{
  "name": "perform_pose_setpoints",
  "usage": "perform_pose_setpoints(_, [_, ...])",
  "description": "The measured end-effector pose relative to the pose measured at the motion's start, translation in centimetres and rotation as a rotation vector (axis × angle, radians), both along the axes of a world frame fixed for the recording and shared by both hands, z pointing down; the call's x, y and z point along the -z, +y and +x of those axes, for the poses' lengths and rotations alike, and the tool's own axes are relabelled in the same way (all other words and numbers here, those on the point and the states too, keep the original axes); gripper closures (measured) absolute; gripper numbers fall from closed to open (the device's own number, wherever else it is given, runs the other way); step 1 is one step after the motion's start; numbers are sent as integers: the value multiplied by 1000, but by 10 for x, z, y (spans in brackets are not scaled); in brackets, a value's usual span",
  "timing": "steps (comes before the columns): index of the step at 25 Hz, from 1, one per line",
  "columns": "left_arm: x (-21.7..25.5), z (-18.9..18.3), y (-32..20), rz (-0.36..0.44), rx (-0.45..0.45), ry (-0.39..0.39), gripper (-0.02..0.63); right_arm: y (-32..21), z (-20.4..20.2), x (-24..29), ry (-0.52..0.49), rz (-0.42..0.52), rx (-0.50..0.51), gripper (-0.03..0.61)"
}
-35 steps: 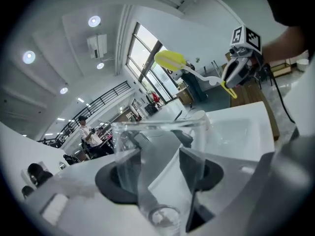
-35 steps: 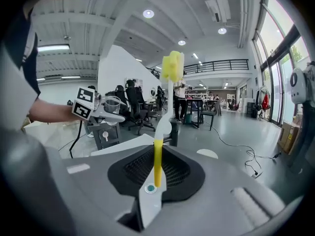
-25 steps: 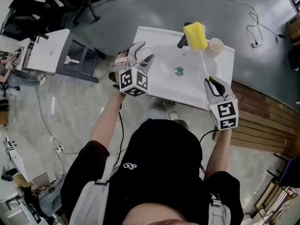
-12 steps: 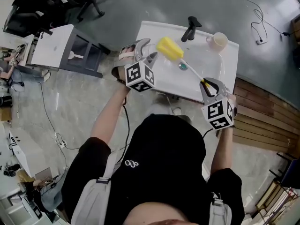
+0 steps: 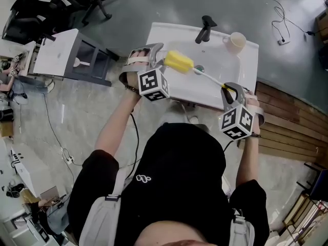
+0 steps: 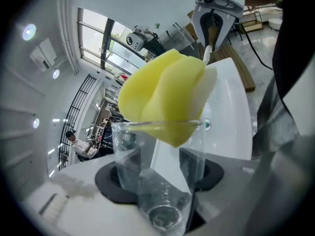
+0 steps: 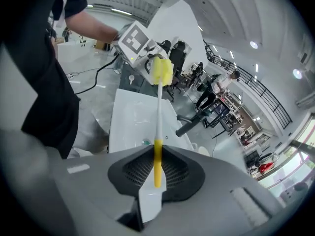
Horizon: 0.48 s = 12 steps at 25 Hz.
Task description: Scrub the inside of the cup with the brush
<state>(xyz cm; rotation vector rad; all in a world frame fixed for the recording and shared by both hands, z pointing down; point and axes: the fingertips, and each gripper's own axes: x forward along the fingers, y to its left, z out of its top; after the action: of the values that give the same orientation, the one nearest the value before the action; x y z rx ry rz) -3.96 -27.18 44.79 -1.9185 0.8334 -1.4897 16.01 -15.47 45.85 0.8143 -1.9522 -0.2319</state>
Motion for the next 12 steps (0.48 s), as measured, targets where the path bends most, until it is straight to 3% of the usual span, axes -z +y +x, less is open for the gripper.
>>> perform_pose_setpoints(12, [-23, -1, 12, -38, -46, -218, 357, -6, 19, 19, 283, 115, 96, 528])
